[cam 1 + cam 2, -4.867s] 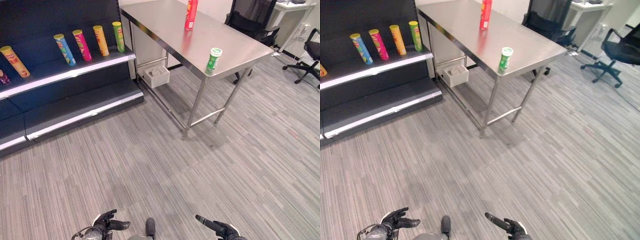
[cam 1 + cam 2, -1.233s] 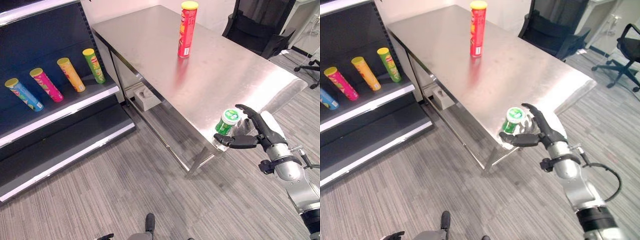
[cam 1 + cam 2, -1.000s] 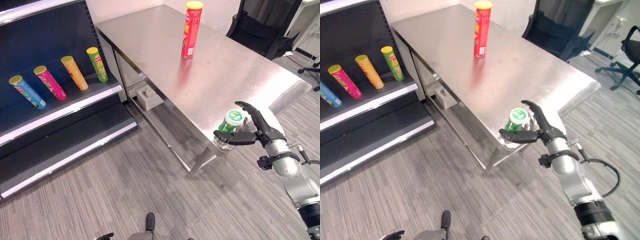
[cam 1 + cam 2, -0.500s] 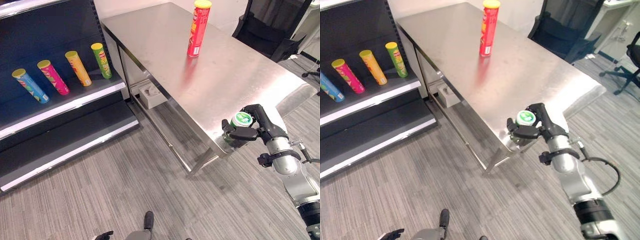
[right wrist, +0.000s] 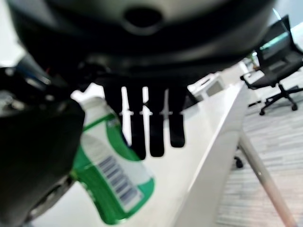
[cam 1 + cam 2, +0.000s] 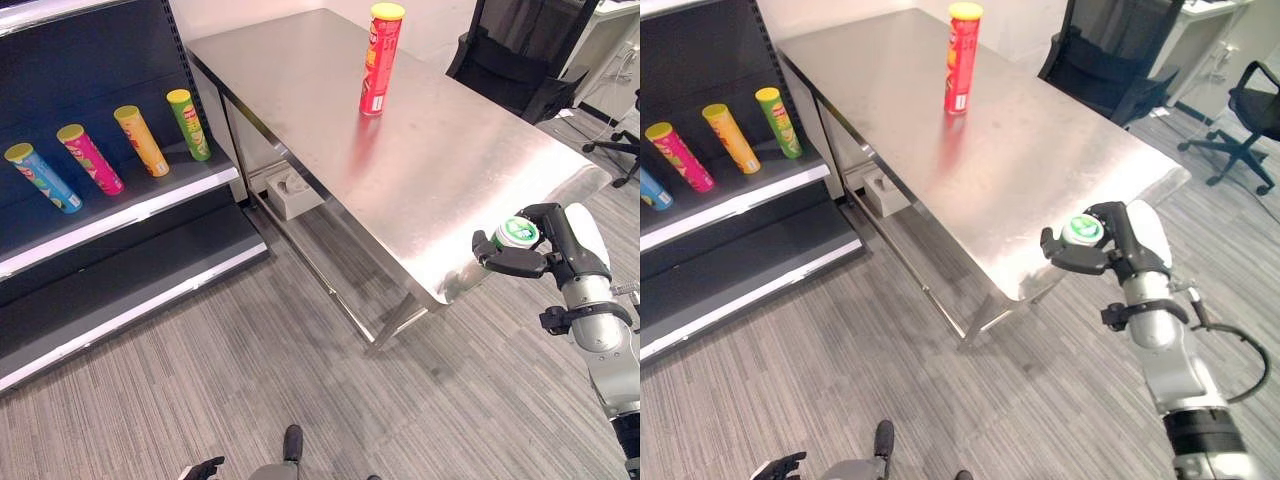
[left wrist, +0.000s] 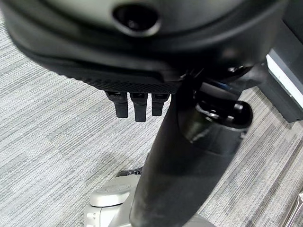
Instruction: Put the goods on the table back onto the shelves and tidy them up.
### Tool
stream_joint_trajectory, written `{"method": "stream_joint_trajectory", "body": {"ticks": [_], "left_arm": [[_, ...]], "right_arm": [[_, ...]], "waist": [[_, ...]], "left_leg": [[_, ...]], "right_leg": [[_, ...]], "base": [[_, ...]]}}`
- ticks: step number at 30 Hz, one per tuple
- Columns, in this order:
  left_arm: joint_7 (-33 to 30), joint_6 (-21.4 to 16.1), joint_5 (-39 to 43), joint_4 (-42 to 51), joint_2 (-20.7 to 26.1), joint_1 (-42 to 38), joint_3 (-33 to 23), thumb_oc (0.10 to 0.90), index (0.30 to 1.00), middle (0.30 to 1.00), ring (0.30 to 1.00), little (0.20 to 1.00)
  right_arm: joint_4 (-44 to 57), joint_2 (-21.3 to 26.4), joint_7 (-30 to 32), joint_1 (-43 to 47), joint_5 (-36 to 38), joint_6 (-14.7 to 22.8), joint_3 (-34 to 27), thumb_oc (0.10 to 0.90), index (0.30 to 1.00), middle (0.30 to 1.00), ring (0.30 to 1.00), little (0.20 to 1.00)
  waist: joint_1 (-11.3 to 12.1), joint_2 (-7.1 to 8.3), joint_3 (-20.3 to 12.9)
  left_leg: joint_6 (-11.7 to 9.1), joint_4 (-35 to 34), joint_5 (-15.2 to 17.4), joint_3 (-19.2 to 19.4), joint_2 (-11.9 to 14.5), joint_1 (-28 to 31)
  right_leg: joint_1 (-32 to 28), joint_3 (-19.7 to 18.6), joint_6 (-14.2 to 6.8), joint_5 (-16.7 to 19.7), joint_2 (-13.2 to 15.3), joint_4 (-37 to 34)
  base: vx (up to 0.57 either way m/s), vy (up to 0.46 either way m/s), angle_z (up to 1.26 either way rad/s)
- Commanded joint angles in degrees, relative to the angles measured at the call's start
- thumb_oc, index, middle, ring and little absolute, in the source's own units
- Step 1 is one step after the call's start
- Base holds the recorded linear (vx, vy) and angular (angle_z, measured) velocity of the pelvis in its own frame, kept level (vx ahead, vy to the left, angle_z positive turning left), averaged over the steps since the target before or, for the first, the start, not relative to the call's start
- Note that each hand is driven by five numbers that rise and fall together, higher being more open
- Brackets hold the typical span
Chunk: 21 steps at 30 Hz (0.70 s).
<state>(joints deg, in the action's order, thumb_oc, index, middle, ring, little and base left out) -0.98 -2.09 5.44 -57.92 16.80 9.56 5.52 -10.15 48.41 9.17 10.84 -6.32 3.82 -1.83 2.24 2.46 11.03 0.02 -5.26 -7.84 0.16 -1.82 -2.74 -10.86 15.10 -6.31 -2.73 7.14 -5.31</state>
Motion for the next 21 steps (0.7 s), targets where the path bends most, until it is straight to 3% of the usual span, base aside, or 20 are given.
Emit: {"method": "stream_joint_trajectory", "body": {"ticks": [1, 12, 13, 14, 19, 21], "left_arm": [[-1.4, -0.5, -0.4, -0.8, 2.8, -2.2, 0.9, 0.800, 0.900, 0.900, 0.900, 0.900], [0.6, -1.2, 2.7, 3.6, 3.8, -2.3, 1.9, 0.800, 0.900, 0.900, 0.900, 0.900], [0.6, -1.4, 3.7, 4.9, 4.4, -2.6, 2.1, 0.800, 0.900, 0.900, 0.900, 0.900], [0.4, -1.7, 4.4, 6.2, 4.9, -3.1, 2.1, 0.800, 0.900, 0.900, 0.900, 0.900], [0.0, -2.2, 3.8, 5.8, 5.5, -4.5, 2.6, 0.800, 0.900, 0.900, 0.900, 0.900], [0.2, -2.2, 2.6, 5.8, 5.3, -4.6, 3.3, 0.800, 0.900, 0.900, 0.900, 0.900]], "right_arm": [[6.8, 7.7, 4.5, 5.6, 2.0, 2.9, -3.8, 0.400, 0.300, 0.300, 0.300, 0.300], [14.9, 14.7, 3.3, 14.8, 10.9, 7.7, -3.2, 0.400, 0.300, 0.300, 0.300, 0.300], [15.5, 16.0, 3.1, 17.0, 12.1, 8.5, -2.2, 0.400, 0.300, 0.300, 0.300, 0.300], [16.2, 17.7, 3.2, 18.5, 13.0, 9.2, -2.3, 0.400, 0.300, 0.300, 0.300, 0.300], [17.7, 20.4, 3.9, 20.5, 13.5, 9.4, -2.3, 0.400, 0.300, 0.300, 0.300, 0.300], [19.2, 19.6, 3.9, 17.7, 13.6, 9.2, -5.0, 0.400, 0.300, 0.300, 0.300, 0.300]], "waist": [[2.3, 0.31, -4.3], [4.4, 1.72, -3.7], [5.0, 2.17, -2.2], [5.5, 2.57, -0.1], [5.0, 2.19, -1.0], [3.7, 0.49, -3.1]], "left_leg": [[-5.2, 0.3, 7.4, 1.3, 6.6, 5.5], [-8.0, 0.3, 3.4, -2.6, 9.4, 2.7], [-8.2, 1.6, 2.3, -3.7, 9.6, 0.5], [-9.1, 8.1, 2.1, -3.6, 9.5, -5.2], [-10.3, 2.7, -2.6, 0.0, 16.9, -8.3], [-10.6, 0.4, -2.2, 3.6, 18.2, -6.2]], "right_leg": [[2.0, -1.8, -3.5, 2.2, 1.8, 0.3], [1.8, -0.4, -1.0, -0.2, -2.1, 0.3], [1.7, 0.4, -0.5, -0.3, -2.4, 0.3], [1.6, 2.4, -0.3, -0.5, -1.9, 0.3], [1.1, 5.6, -2.4, -1.1, -0.1, 0.3], [0.4, 6.8, -3.7, -1.0, 1.7, 0.3]], "base": [[-0.02, -0.043, 0.01], [-0.05, -0.118, 0.14], [-0.22, -0.124, 0.75], [-0.20, -0.020, 1.25], [0.05, 0.192, 0.52], [0.20, 0.441, 0.44]]}}
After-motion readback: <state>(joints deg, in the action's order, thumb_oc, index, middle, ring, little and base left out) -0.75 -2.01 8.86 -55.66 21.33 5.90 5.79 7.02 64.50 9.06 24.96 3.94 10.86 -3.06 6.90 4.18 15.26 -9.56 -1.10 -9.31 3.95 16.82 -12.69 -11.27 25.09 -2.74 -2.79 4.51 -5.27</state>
